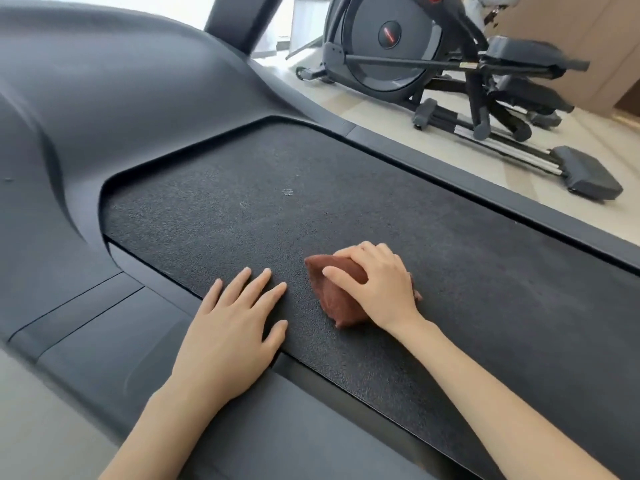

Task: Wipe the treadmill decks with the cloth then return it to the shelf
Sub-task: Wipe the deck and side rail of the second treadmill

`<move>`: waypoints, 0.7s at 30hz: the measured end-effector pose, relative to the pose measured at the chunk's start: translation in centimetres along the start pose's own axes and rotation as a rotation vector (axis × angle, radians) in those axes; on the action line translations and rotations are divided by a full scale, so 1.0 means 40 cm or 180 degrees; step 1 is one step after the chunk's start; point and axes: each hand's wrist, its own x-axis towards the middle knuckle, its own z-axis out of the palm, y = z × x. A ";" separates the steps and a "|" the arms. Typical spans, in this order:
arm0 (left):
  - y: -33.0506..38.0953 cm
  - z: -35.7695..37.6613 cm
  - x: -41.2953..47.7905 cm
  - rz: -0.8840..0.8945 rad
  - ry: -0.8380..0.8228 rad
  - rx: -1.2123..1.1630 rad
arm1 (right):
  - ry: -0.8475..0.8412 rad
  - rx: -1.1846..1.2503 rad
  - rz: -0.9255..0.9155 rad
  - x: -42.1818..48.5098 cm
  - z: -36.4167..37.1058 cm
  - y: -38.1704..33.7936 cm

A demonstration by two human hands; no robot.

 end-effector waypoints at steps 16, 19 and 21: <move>0.001 -0.002 0.001 -0.0056 -0.0011 0.0014 | -0.0039 0.0413 0.0125 0.102 0.018 0.047; -0.002 0.002 0.001 -0.0029 0.0030 0.0019 | -0.0220 0.0529 -0.0053 0.047 -0.008 0.036; -0.005 0.006 0.002 -0.0005 0.0058 -0.0014 | -0.0240 0.0654 -0.0251 -0.025 -0.035 0.030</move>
